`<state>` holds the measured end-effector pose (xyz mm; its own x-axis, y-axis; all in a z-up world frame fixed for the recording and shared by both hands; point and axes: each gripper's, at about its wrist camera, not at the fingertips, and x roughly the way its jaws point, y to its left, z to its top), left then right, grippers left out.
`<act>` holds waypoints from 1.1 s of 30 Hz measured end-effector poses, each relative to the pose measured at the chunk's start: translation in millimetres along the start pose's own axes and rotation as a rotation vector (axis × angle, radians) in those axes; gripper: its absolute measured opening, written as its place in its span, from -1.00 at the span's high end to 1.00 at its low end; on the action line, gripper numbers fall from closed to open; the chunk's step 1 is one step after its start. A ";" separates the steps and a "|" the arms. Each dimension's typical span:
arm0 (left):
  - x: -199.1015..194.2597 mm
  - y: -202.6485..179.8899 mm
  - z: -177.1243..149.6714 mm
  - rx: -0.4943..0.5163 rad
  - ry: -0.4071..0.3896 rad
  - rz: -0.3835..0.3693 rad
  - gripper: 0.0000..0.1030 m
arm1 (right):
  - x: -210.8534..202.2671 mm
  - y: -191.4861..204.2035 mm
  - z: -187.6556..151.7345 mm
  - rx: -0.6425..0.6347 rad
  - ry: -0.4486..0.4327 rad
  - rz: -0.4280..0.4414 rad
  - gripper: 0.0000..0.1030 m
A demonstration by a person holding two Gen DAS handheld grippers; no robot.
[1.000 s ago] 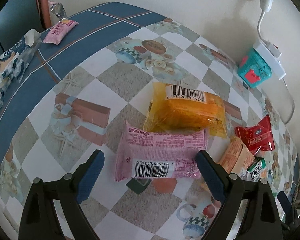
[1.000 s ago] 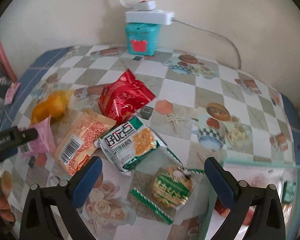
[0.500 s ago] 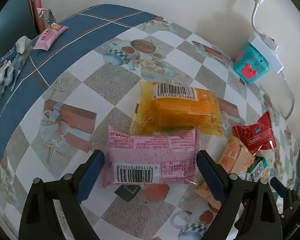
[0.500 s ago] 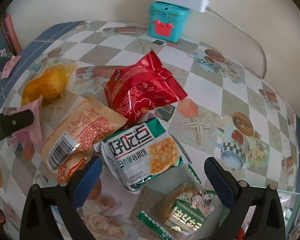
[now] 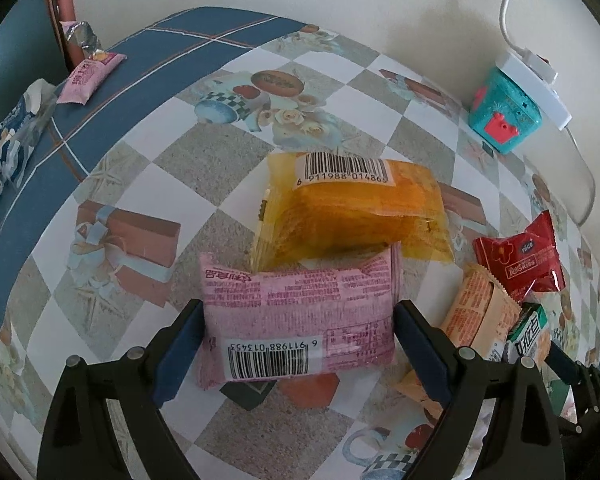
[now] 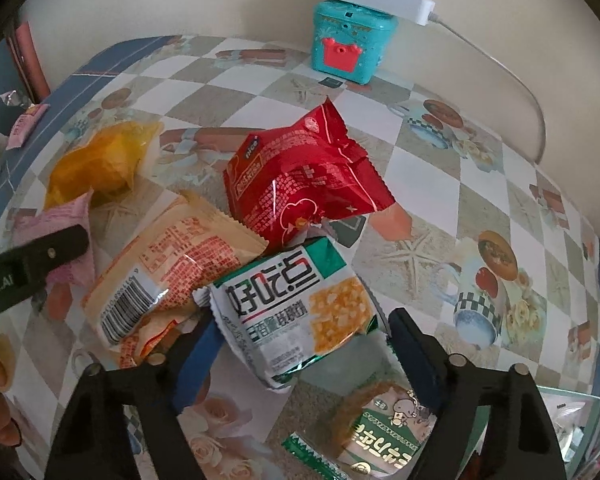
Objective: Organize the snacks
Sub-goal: 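Grasp the white-green cracker packet with the right gripper while the left grasps the pink bun packet, then carry the cracker packet with the right gripper while the left carries the pink packet over the tray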
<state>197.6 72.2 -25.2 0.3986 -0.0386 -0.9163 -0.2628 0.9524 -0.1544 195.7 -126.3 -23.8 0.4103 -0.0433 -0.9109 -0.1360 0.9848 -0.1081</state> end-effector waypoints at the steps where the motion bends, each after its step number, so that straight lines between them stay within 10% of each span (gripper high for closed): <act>1: 0.1 0.9 -0.1 -0.004 0.005 -0.004 -0.81 | -0.7 0.1 -0.4 -0.002 -0.001 -0.003 -0.46; 33: -67.0 11.4 -28.4 0.007 0.030 0.030 -0.59 | -107.3 -23.2 -67.2 0.279 -0.146 0.032 -0.40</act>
<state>142.9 77.0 23.9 0.3637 -0.0190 -0.9313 -0.2680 0.9554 -0.1242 94.2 -155.7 49.7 0.5374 -0.0071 -0.8433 0.0934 0.9943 0.0511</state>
